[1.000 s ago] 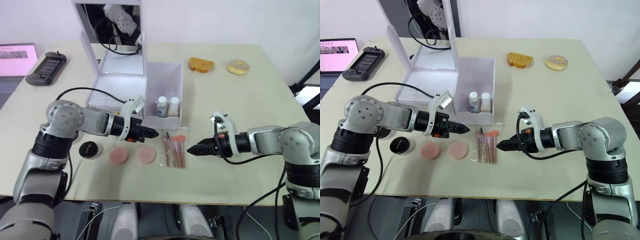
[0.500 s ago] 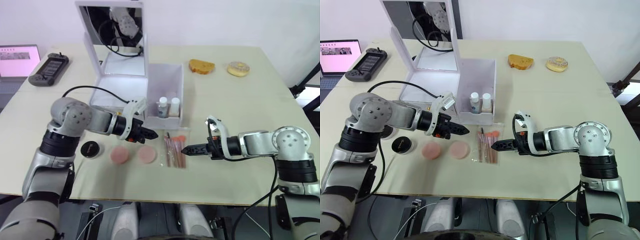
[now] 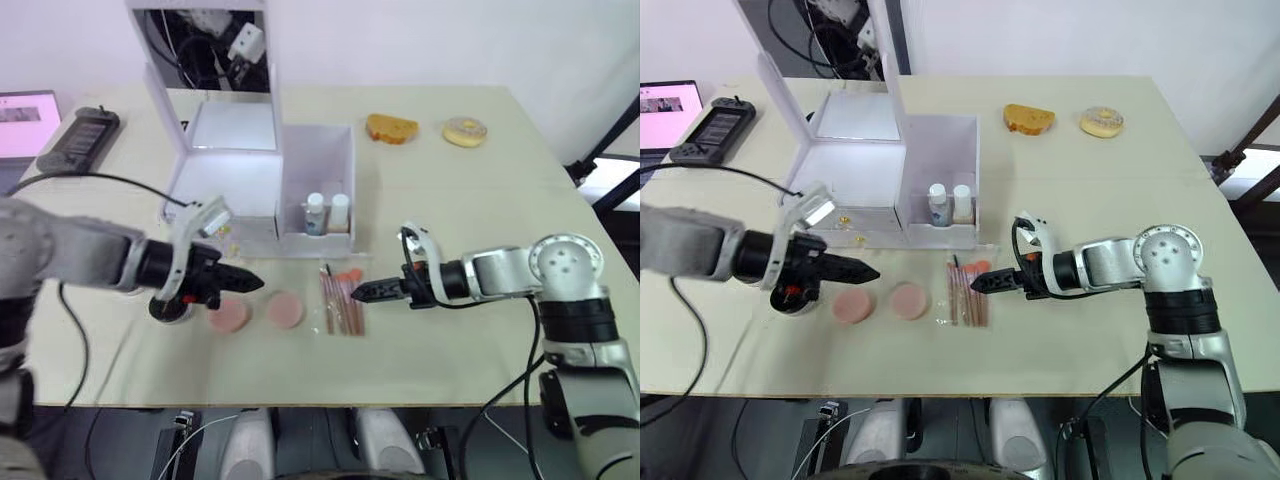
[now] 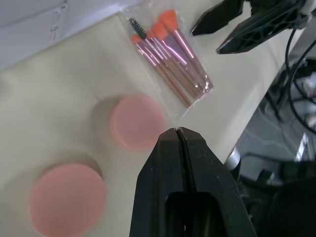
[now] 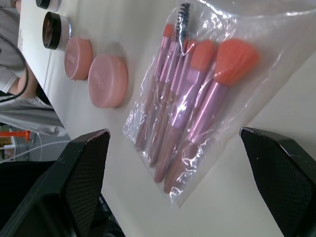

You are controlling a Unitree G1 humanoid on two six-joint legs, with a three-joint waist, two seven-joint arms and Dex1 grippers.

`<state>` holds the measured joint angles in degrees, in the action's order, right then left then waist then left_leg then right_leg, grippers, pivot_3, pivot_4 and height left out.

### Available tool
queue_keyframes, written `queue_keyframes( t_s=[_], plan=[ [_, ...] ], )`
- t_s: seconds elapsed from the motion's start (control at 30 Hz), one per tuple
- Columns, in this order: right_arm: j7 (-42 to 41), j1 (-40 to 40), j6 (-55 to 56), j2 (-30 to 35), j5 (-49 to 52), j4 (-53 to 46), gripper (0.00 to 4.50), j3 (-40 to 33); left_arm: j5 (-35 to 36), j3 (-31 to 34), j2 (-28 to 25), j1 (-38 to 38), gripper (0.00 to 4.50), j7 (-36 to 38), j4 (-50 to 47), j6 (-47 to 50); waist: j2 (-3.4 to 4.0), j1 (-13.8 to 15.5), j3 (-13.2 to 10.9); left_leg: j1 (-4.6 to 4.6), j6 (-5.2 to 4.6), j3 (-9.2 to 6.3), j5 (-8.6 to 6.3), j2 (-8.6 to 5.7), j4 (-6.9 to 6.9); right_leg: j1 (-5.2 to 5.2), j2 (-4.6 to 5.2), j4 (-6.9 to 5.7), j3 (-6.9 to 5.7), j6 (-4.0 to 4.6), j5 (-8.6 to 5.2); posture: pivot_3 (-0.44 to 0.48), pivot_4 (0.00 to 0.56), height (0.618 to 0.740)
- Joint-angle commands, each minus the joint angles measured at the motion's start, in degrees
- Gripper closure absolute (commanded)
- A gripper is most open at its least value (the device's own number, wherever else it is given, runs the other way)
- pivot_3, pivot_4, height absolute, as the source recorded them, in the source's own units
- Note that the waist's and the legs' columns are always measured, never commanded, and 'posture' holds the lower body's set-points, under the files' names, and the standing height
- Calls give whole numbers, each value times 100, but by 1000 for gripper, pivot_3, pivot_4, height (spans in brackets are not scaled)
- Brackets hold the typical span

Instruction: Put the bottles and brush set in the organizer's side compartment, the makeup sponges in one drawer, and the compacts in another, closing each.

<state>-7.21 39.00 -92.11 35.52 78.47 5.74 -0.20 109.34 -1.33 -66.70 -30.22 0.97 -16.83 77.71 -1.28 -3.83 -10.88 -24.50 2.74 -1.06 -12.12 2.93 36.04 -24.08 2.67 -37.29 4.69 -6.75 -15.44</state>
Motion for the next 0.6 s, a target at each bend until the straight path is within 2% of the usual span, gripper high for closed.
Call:
queue_keyframes(
  t_s=[0.03,0.13,0.23,0.4,0.6],
  plan=[
    [-372,242,-39,2,-175,67,0,85,366,145,-189,808,4476,-177,-754,-925,-1,22,0,0,0,1,0,0,1,0,0,0,0,2,-1,0,150,740],
    [-656,361,-39,53,-409,158,0,249,366,272,7,1835,4476,-734,-1289,-1779,-1,73,0,-3,0,4,0,0,3,0,0,4,2,20,-10,0,150,740],
    [-915,439,-39,214,-600,258,0,340,366,145,549,2442,4476,-1433,-1622,-2549,0,135,0,-1,0,17,0,0,3,0,4,9,12,24,-11,0,150,740],
    [-1108,372,-39,559,-640,228,0,292,366,-113,1423,2176,4476,-2179,-1328,-2907,-2,240,1,-5,0,19,0,-1,16,3,5,14,12,28,-8,0,150,740],
    [-1020,144,-39,760,-402,67,0,210,366,-449,2072,1481,4476,-2406,-762,-2637,-2,269,1,-4,0,23,0,-1,10,1,0,17,15,27,-8,0,150,740]
  ],
)
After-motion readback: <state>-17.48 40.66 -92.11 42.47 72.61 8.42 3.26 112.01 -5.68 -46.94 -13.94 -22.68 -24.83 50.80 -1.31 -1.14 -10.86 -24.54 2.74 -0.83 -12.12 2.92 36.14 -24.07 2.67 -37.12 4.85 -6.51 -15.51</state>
